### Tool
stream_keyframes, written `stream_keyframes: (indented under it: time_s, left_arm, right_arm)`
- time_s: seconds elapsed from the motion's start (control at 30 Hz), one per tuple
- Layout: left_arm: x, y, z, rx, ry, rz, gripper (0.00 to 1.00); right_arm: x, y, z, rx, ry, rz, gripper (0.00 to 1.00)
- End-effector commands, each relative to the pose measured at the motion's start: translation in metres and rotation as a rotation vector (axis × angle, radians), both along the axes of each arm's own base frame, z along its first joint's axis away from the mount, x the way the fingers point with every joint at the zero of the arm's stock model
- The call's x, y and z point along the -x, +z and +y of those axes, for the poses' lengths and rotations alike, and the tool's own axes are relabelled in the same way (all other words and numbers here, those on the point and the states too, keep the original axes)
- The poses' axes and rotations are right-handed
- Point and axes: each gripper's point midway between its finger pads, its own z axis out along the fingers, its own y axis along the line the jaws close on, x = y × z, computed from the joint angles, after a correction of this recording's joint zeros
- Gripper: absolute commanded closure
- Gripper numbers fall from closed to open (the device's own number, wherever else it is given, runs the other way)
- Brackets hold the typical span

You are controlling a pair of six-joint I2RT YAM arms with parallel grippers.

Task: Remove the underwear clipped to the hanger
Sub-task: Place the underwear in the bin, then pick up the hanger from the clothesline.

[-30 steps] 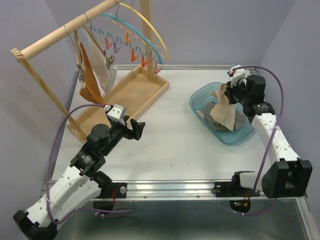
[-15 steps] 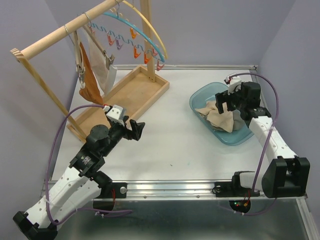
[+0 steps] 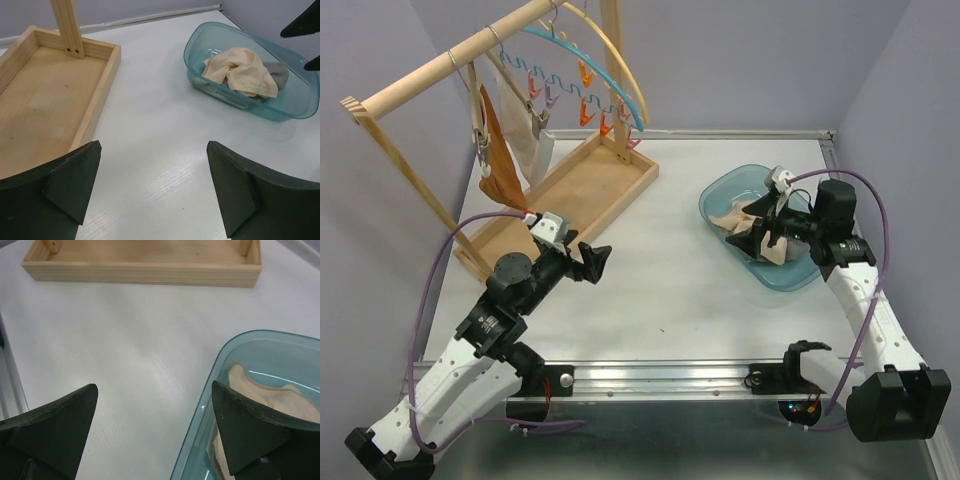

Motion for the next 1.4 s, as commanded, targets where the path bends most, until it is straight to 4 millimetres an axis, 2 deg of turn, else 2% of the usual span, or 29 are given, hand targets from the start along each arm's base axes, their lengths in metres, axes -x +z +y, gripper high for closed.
stream_keyframes:
  time_s: [0.0, 0.13, 0.27, 0.37, 0.43, 0.47, 0.53, 0.77, 0.8, 0.87, 0.9, 0.93, 0.97, 1.0, 1.03, 1.07, 1.17, 1.2, 1.27, 1.3, 1.33, 1.37]
  left_arm:
    - [-0.004, 0.023, 0.004, 0.059, 0.034, -0.063, 0.01]
    - [-0.005, 0.035, 0.003, 0.1, 0.041, -0.059, 0.01]
    - [0.002, 0.06, -0.003, 0.192, 0.003, -0.055, 0.01]
    - [0.017, 0.099, -0.009, 0.286, -0.066, -0.084, 0.03]
    - [0.02, 0.114, -0.008, 0.315, -0.072, -0.089, 0.03]
    - [0.025, 0.129, -0.007, 0.343, -0.082, -0.104, 0.04]
    - [0.029, 0.148, -0.006, 0.369, -0.09, -0.112, 0.05]
    - [0.049, 0.181, -0.016, 0.433, -0.196, -0.071, 0.1]
    - [0.054, 0.192, -0.017, 0.442, -0.219, -0.081, 0.1]
    - [0.057, 0.2, -0.018, 0.446, -0.231, -0.072, 0.11]
    - [0.062, 0.212, -0.015, 0.454, -0.242, -0.091, 0.11]
    - [0.06, 0.213, -0.017, 0.439, -0.242, -0.085, 0.11]
    - [0.063, 0.227, -0.013, 0.443, -0.237, -0.112, 0.11]
    - [0.063, 0.232, -0.012, 0.439, -0.234, -0.116, 0.11]
    - [0.058, 0.229, -0.015, 0.411, -0.228, -0.097, 0.12]
    - [0.061, 0.244, -0.012, 0.419, -0.228, -0.121, 0.12]
    - [0.055, 0.253, -0.018, 0.396, -0.234, -0.112, 0.13]
    - [0.059, 0.266, -0.016, 0.402, -0.244, -0.137, 0.13]
    - [0.052, 0.269, -0.021, 0.385, -0.241, -0.123, 0.13]
    - [0.055, 0.281, -0.018, 0.387, -0.241, -0.148, 0.13]
    - [0.053, 0.281, -0.019, 0.377, -0.236, -0.137, 0.13]
    - [0.053, 0.292, -0.017, 0.376, -0.23, -0.157, 0.13]
  right_arm:
    - [0.02, -0.01, 0.012, -0.057, 0.099, 0.068, 0.0]
    - [0.015, -0.018, 0.01, -0.052, 0.079, 0.101, 0.0]
    - [0.018, -0.017, 0.009, -0.046, 0.072, 0.083, 0.0]
    - [0.019, -0.016, 0.009, -0.043, 0.072, 0.074, 0.0]
    - [0.02, -0.015, 0.009, -0.044, 0.071, 0.072, 0.0]
    - [0.02, -0.016, 0.009, -0.044, 0.071, 0.074, 0.0]
    - [0.02, -0.015, 0.009, -0.044, 0.071, 0.071, 0.0]
    - [0.02, -0.016, 0.008, -0.044, 0.069, 0.075, 0.0]
    - [0.019, -0.015, 0.008, -0.044, 0.069, 0.075, 0.0]
    - [0.019, -0.016, 0.009, -0.045, 0.07, 0.078, 0.0]
    - [0.019, -0.016, 0.009, -0.045, 0.071, 0.078, 0.0]
    - [0.019, -0.016, 0.009, -0.045, 0.07, 0.077, 0.0]
    - [0.019, -0.016, 0.009, -0.045, 0.071, 0.075, 0.0]
    - [0.02, -0.016, 0.009, -0.047, 0.073, 0.078, 0.0]
    - [0.02, -0.015, 0.009, -0.047, 0.075, 0.077, 0.0]
    - [0.019, -0.016, 0.009, -0.047, 0.073, 0.078, 0.0]
    - [0.019, -0.016, 0.009, -0.047, 0.073, 0.08, 0.0]
    - [0.02, -0.016, 0.009, -0.047, 0.075, 0.081, 0.0]
    - [0.02, -0.016, 0.009, -0.048, 0.076, 0.08, 0.0]
    - [0.02, -0.015, 0.01, -0.048, 0.078, 0.077, 0.0]
    - [0.02, -0.015, 0.01, -0.048, 0.078, 0.075, 0.0]
    - [0.02, -0.016, 0.009, -0.048, 0.076, 0.078, 0.0]
